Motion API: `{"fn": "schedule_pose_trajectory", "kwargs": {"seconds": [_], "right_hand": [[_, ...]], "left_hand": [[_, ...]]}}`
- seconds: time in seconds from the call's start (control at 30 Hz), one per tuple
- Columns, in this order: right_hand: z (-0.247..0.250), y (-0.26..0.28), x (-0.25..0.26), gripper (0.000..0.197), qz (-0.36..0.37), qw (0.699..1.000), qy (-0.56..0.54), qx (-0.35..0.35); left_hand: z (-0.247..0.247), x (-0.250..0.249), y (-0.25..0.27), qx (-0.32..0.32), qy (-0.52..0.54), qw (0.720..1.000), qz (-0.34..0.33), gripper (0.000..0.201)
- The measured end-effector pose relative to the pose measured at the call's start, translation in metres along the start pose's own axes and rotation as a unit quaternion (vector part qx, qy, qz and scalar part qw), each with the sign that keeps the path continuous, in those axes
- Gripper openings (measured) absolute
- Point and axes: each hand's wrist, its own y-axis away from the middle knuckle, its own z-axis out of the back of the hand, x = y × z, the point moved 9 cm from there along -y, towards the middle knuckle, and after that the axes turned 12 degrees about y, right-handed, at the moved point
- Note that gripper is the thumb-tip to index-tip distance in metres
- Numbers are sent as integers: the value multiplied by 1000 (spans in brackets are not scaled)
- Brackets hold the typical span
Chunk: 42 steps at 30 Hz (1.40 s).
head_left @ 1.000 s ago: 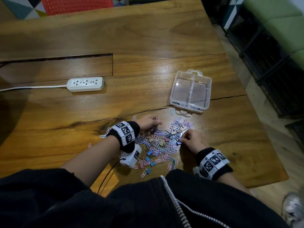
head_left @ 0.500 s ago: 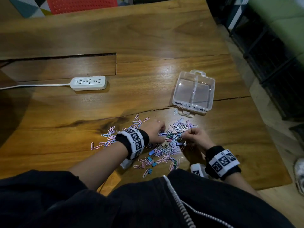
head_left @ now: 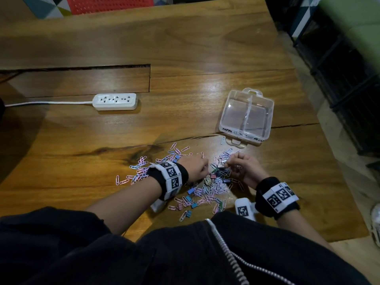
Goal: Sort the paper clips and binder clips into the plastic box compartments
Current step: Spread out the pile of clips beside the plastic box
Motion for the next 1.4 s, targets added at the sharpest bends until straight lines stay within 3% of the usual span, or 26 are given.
{"fn": "schedule_pose_trajectory", "kwargs": {"seconds": [0.1, 0.2, 0.27, 0.33, 0.4, 0.47, 0.57, 0.63, 0.67, 0.73, 0.83, 0.97, 1.03, 1.1, 1.23, 1.3, 1.4], "right_hand": [[0, -1, 5, 20, 1, 999, -31, 9], [-1, -3, 7, 25, 0, 999, -27, 18], [0, -5, 10, 21, 1, 1000, -26, 2], [4, -8, 13, 20, 0, 999, -8, -42], [10, -13, 18, 25, 11, 988, 116, -104], [5, -21, 25, 29, 30, 951, 277, -135], [-15, -26, 33, 28, 53, 882, 451, -126], [-24, -25, 37, 34, 62, 840, 525, -119], [-26, -24, 39, 32, 69, 827, 545, -120], [-29, -25, 40, 23, 69, 813, 566, -114], [-31, -26, 35, 15, 53, 807, 582, -90], [-35, -26, 32, 14, 66, 773, 626, -78], [-35, -25, 32, 14, 79, 784, 611, -77], [-36, -23, 33, 23, 96, 799, 588, -76], [-46, -22, 31, 53, 105, 795, 596, -48], [-51, -24, 32, 51, 122, 777, 615, -50], [-57, -26, 34, 34, 140, 768, 622, -52]], "left_hand": [[1, 11, -2, 15, 161, 986, 30, 21], [6, 24, -2, 3, 362, 929, 82, 29], [2, 30, 2, 11, 524, 844, 115, 26], [0, 27, 6, 25, 660, 744, 102, 16], [2, 23, 6, 33, 733, 674, 85, 11], [3, 28, 9, 26, 755, 648, 94, 21], [2, 37, 10, 9, 758, 638, 134, 28], [2, 39, 9, -1, 736, 658, 156, 25], [3, 39, 8, -2, 713, 683, 160, 23], [5, 36, 5, 1, 665, 731, 156, 23], [7, 33, 4, 3, 612, 774, 163, 26], [23, 28, 4, -34, 390, 908, 148, 27], [27, 22, 2, -39, 242, 961, 130, 31], [24, 21, -1, -32, 166, 978, 124, 36], [27, 27, 1, -62, 179, 973, 132, 45], [31, 31, 2, -67, 203, 967, 140, 48], [31, 39, 4, -55, 259, 954, 143, 33]]}}
